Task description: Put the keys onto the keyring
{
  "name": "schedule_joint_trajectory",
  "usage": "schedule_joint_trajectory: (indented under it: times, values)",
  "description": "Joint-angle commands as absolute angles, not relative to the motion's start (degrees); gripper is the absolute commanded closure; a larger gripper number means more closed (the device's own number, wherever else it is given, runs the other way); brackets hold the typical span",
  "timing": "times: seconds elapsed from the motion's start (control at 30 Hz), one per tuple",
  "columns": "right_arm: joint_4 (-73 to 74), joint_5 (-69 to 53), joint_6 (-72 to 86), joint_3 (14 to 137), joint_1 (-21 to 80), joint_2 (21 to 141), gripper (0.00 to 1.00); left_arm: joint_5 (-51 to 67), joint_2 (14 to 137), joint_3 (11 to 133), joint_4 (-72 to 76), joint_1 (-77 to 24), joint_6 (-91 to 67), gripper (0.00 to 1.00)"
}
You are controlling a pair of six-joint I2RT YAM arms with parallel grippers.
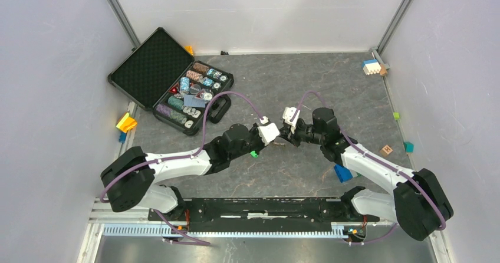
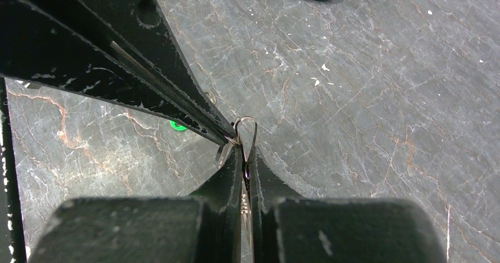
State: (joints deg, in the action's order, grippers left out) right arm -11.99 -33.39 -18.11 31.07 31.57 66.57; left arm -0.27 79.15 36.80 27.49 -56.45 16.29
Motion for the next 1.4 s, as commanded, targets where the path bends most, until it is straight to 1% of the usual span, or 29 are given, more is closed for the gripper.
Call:
schedule_joint_trajectory:
  times: [0.0, 0.63, 0.87, 1.0, 1.27, 1.37]
  values:
    - [-11.93, -40.06, -18.11, 30.94, 33.92, 64.89, 1.00, -6.32, 80.01, 39.90, 31.10, -55.11, 15.24, 0.98]
    - [-12.39, -41.66, -18.02, 30.42, 34.01, 65.35, 1.00, -6.62, 78.85, 39.64, 31.58, -53.18, 12.78, 0.98]
    - [-12.50, -40.34, -17.86, 30.28, 33.97, 64.89, 1.00, -4.60, 78.37, 38.95, 31.22, -52.78, 13.22, 0.98]
    - [-12.72, -39.55, -17.18, 30.25, 33.28, 64.51, 1.00, -0.28, 77.05, 37.53, 30.31, -51.16, 13.50, 0.98]
    - [-13.55, -48.72, -15.73, 30.32, 29.93, 65.45, 1.00, 13.18, 71.36, 33.37, 29.75, -48.15, 20.45, 0.98]
    - [-13.79, -50.92, -15.90, 30.15, 29.62, 65.57, 1.00, 18.31, 68.34, 33.53, 26.15, -47.16, 22.26, 0.98]
